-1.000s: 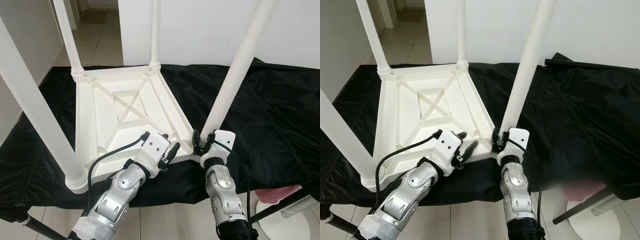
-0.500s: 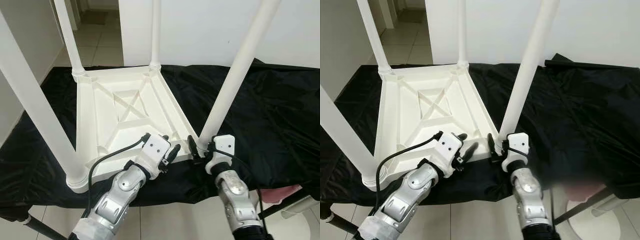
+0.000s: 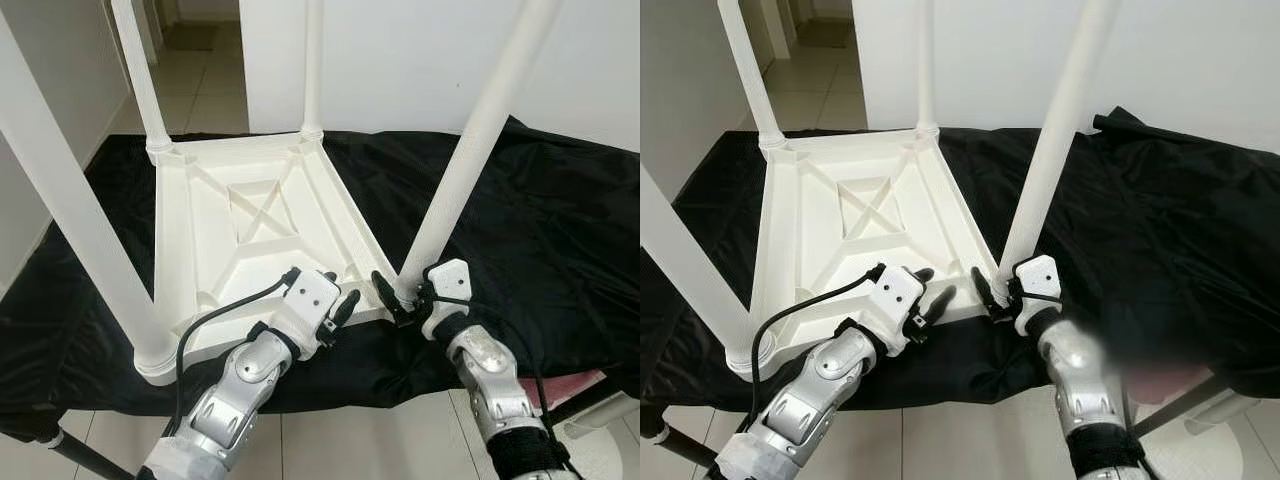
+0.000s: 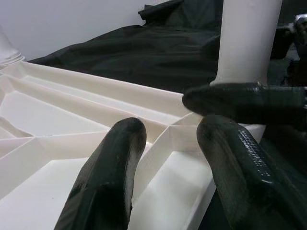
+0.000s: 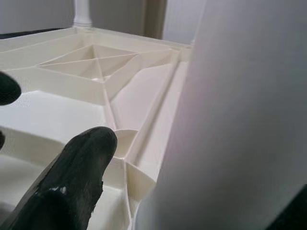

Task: Building children table

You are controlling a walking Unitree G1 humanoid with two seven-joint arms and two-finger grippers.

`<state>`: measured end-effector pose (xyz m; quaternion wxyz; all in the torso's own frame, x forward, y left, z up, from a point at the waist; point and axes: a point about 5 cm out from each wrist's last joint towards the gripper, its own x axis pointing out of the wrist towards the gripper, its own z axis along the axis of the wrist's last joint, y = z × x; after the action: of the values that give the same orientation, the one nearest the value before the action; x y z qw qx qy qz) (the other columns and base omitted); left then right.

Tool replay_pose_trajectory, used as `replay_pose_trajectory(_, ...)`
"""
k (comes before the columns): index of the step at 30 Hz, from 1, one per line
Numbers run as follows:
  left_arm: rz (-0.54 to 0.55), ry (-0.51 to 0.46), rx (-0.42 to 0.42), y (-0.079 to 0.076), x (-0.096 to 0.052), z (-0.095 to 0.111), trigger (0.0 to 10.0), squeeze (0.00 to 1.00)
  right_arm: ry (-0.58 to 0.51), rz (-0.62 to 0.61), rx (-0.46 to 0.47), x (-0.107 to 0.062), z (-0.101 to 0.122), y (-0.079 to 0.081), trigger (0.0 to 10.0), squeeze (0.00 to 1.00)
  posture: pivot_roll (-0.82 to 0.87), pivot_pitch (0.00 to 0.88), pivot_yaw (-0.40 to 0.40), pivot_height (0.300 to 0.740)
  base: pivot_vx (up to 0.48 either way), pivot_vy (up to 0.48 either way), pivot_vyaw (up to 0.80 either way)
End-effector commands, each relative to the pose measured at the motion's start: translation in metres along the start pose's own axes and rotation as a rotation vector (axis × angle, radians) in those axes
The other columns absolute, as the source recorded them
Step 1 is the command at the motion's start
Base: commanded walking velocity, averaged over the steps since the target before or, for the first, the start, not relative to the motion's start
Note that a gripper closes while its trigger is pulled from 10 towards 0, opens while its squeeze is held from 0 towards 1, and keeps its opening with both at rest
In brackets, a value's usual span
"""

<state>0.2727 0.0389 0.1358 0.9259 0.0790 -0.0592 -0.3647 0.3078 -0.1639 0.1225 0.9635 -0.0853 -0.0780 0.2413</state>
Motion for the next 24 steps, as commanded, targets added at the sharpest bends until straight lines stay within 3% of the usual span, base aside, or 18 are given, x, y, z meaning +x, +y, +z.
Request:
replay_pose_trajectory(1,-0.074,-0.001,0.008,-0.004,0.002,0.002,10.0,0.0,0.0,0.039,0.002,0.002,-0.001,-0.002,10.0,0.0,0.0,0.0,0.006,0.74,0.0,0.0,0.0)
replay_pose_trajectory(5,-0.08,-0.007,0.008,-0.005,0.004,0.004,10.0,0.0,0.012,0.072,-0.019,0.006,-0.001,-0.005,10.0,0.0,0.01,0.0,0.004,0.74,0.0,0.0,0.0)
replay_pose_trajectory(7,-0.082,-0.009,0.011,-0.006,0.005,0.004,10.0,0.0,0.02,0.082,-0.022,0.006,-0.002,-0.006,7.5,0.0,0.01,0.0,0.003,0.74,0.0,0.0,0.0)
replay_pose_trajectory(8,-0.083,-0.01,0.012,-0.006,0.005,0.004,10.0,0.0,0.022,0.087,-0.024,0.006,-0.003,-0.007,3.8,0.0,0.01,0.0,0.001,0.74,0.0,0.0,0.0)
replay_pose_trajectory(9,-0.083,-0.01,0.012,-0.006,0.005,0.004,10.0,0.0,0.022,0.087,-0.024,0.006,-0.003,-0.007,3.8,0.0,0.01,0.0,0.001,0.74,0.0,0.0,0.0)
replay_pose_trajectory(10,-0.083,-0.011,0.011,-0.006,0.005,0.004,10.0,0.0,0.025,0.088,-0.024,0.005,-0.004,-0.008,3.0,0.0,0.01,0.0,0.0,0.74,0.0,0.0,0.0)
replay_pose_trajectory(11,-0.082,-0.011,0.009,-0.006,0.005,0.004,10.0,0.0,0.028,0.089,-0.019,0.004,-0.006,-0.008,0.3,0.0,0.01,0.0,0.0,0.74,0.0,0.0,0.0)
replay_pose_trajectory(12,-0.083,-0.012,0.006,-0.007,0.005,0.005,10.0,0.0,0.031,0.088,-0.014,0.003,-0.007,-0.009,0.0,0.0,0.01,0.0,0.0,0.74,0.0,0.0,0.0)
replay_pose_trajectory(18,-0.091,-0.013,0.005,-0.011,0.006,0.004,10.0,0.0,0.034,0.085,0.014,0.0,-0.012,-0.003,0.0,0.0,0.0,0.0,-0.004,0.74,0.0,0.0,0.0)
replay_pose_trajectory(20,-0.067,-0.012,-0.002,-0.007,0.006,0.004,10.0,0.0,0.03,0.046,0.082,-0.002,-0.014,-0.001,0.5,0.0,0.0,0.0,-0.001,0.74,0.0,0.0,0.0)
replay_pose_trajectory(21,-0.052,-0.014,-0.009,-0.004,0.006,0.005,10.0,0.0,0.026,0.019,0.107,-0.003,-0.014,-0.002,10.0,0.0,0.0,0.0,-0.003,0.74,0.0,0.0,0.0)
replay_pose_trajectory(24,-0.039,-0.015,-0.015,-0.001,0.005,0.005,10.0,0.0,0.023,-0.02,0.135,-0.004,-0.014,-0.002,10.0,0.0,0.0,0.0,-0.003,0.74,0.0,0.0,0.0)
